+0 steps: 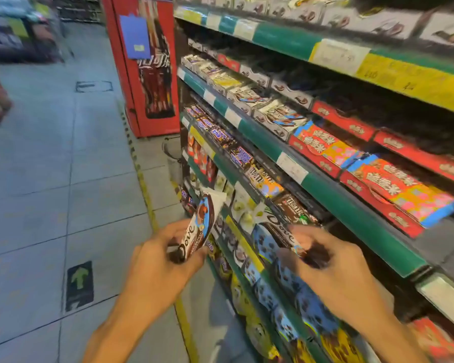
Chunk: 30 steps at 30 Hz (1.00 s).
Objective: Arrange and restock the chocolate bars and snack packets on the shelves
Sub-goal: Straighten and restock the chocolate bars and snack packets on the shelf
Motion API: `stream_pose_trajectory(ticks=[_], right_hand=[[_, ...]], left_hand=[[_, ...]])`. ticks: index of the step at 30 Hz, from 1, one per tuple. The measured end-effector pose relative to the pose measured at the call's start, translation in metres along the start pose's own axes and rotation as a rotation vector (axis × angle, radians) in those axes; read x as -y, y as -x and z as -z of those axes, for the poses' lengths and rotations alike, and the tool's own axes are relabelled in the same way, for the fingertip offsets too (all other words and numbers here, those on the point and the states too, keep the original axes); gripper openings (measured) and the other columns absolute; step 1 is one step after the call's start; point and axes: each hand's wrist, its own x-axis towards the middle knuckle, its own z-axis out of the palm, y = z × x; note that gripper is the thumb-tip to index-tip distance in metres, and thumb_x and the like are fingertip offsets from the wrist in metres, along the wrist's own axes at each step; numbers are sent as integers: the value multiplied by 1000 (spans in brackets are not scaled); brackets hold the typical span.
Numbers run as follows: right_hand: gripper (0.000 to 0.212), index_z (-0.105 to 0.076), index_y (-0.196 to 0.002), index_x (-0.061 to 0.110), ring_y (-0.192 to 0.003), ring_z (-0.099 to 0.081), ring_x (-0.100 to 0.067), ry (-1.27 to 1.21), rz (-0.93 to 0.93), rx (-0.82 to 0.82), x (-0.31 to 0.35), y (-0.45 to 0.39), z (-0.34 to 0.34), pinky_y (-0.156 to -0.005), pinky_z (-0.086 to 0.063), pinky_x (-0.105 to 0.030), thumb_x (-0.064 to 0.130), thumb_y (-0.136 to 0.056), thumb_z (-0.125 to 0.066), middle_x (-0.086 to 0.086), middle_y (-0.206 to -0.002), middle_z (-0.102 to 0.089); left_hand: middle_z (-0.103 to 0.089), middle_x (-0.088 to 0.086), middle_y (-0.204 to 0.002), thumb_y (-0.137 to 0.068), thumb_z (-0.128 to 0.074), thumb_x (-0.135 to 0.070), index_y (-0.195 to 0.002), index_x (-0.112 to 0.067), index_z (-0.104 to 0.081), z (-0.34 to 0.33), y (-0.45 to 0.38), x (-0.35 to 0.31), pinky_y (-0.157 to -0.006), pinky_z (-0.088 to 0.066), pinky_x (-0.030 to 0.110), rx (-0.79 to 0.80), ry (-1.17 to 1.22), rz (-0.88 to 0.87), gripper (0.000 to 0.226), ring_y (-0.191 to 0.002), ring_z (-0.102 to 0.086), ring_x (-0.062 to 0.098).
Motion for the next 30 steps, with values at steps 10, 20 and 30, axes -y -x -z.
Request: stream_pose_trajectory(ticks=[10,20,30], right_hand=[[47,-70,-113,36,-89,-65,6,-112,79,99,8,-176,-76,-78,-52,-10,49,-69,-77,22,-91,-69],[51,-70,-111,38,-84,-65,7,-53,48,-100,19,-289,-73,-75,-49,-11,65,-68,-68,22,-91,-71],[42,-65,-114,40,-84,-66,1,358,-95,-503,54,-320,-50,-73,-51,-19,63,-79,-63,21,-96,-69]], left_hand=[[-63,-39,-87,-80,-77,-34,-104,-52,-60,32,-137,16,-61,-55,24,-102,-117,94,35,-83,-60,-6],[-61,-22,-101,-81,-76,-23,-116,-45,-60,18,-296,23,-81,-49,17,45,-116,-131,44,-95,-57,0],[-64,15,-111,-92,-65,-24,-126,-4,-60,-35,-442,16,-66,-37,1,350,53,-444,40,-105,-56,29]])
